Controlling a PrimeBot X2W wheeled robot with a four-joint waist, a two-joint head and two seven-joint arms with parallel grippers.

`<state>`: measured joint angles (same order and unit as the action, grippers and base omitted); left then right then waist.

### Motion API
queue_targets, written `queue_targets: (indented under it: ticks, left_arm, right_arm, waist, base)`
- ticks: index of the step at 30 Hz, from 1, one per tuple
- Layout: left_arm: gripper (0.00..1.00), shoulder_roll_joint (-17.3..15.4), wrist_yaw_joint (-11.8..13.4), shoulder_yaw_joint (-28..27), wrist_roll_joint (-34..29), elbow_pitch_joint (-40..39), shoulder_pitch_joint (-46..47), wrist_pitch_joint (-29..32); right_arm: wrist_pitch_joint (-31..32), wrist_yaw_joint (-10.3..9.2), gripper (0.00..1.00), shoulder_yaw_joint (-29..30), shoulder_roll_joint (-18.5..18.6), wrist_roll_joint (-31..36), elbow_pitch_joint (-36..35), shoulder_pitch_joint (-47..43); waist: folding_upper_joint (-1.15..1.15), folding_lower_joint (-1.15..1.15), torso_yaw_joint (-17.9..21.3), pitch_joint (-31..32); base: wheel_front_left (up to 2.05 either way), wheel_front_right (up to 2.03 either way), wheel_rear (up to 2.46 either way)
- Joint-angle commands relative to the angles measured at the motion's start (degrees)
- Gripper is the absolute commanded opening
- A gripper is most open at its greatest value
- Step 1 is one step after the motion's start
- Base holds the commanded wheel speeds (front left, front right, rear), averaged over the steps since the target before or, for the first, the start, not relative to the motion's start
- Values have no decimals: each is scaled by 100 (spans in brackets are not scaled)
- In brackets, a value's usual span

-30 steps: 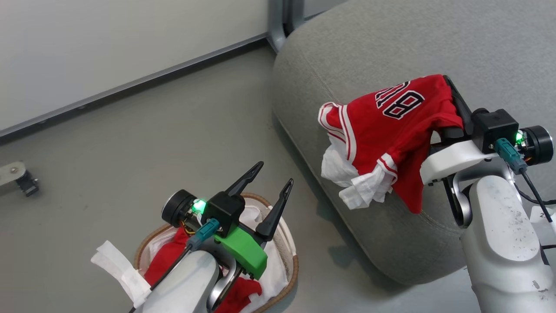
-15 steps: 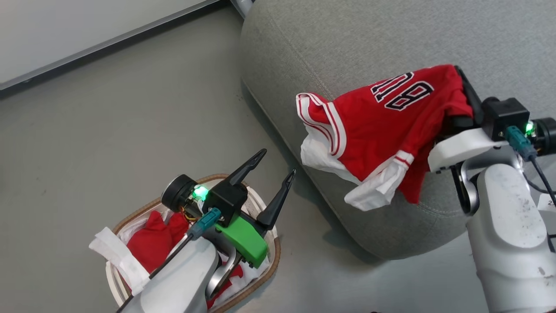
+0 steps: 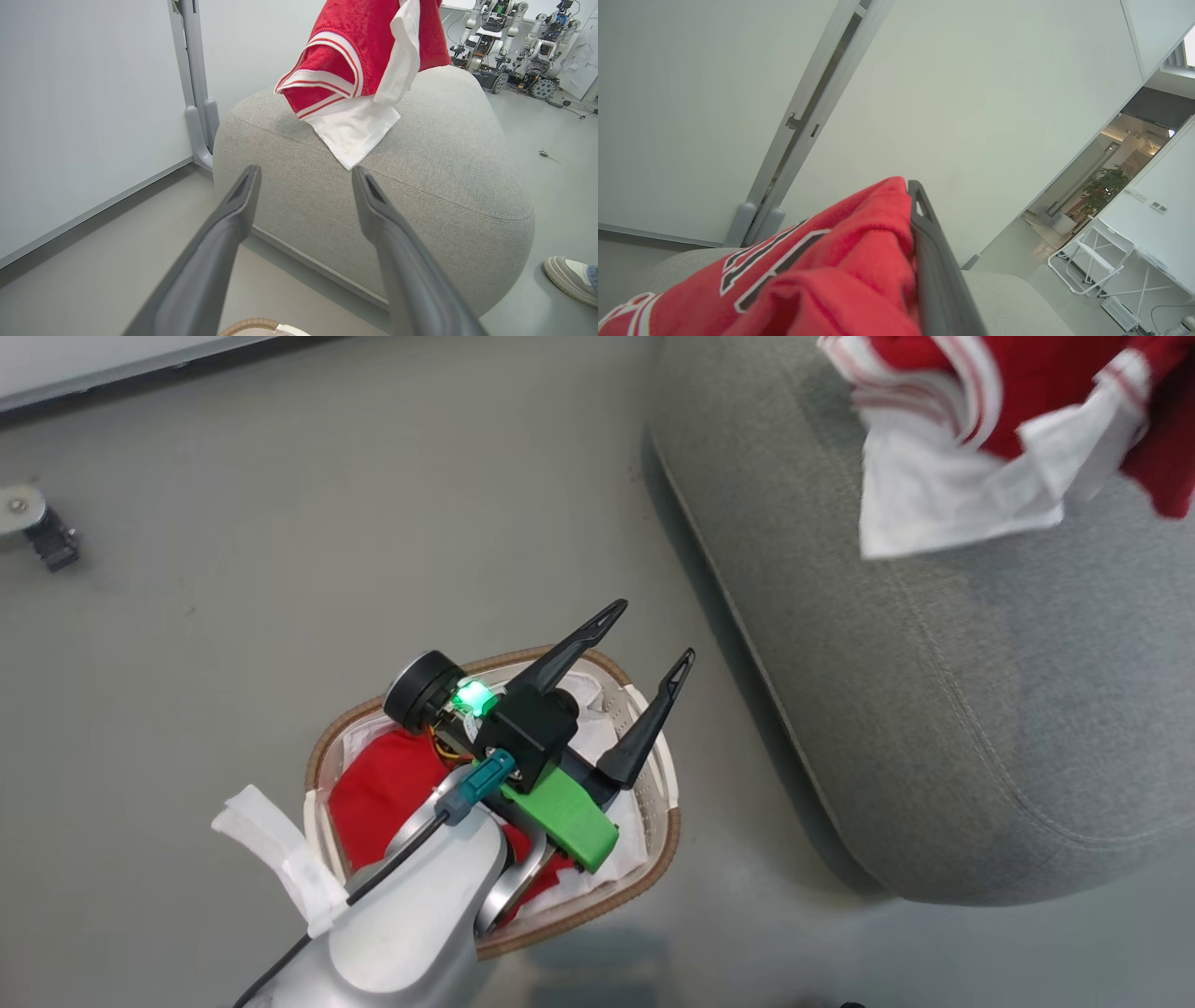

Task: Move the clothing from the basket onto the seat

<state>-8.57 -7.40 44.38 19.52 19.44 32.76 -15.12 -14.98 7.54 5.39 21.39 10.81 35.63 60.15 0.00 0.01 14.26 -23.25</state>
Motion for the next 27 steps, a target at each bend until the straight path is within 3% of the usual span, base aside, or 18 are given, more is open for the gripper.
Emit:
queue_targets:
  ticks: [1,5,11,19,26,27]
  left_arm:
    - [100,0,-13,10,-79,-33,156,-5]
    - [100,51,-13,68,-113,-160,296,-5]
    - [100,85,-13,98,-164,-289,494,-5]
    - [100,1,-13,29,-224,-321,573,-5]
    - [100,-43,-13,-25,-262,-256,537,-5]
    - [100,-45,-13,-27,-259,-239,536,-5]
  right_arm:
    - [30,-10,0,51,224,122,70,256]
    - [132,-10,0,209,787,237,162,951]
    - [330,-10,0,751,1104,415,578,1112]
    - [204,-10,0,1603,621,882,1463,382]
    - [16,-10,0,1940,148,1211,1667,95]
    - [-3,-9,22,1968,79,1248,1652,54]
  waist:
    - [0,-1,-631,-535]
    - [0,-1,-951,-808]
    - [0,-1,-1261,-1338]
    - [0,-1,-1331,-1734]
    - [0,-1,-1166,-1755]
    - [0,-1,-1135,-1730]
  base:
    - [0,0,0]
    - [0,0,0]
    - [0,0,0]
    - [0,0,0]
    - [0,0,0]
    - [0,0,0]
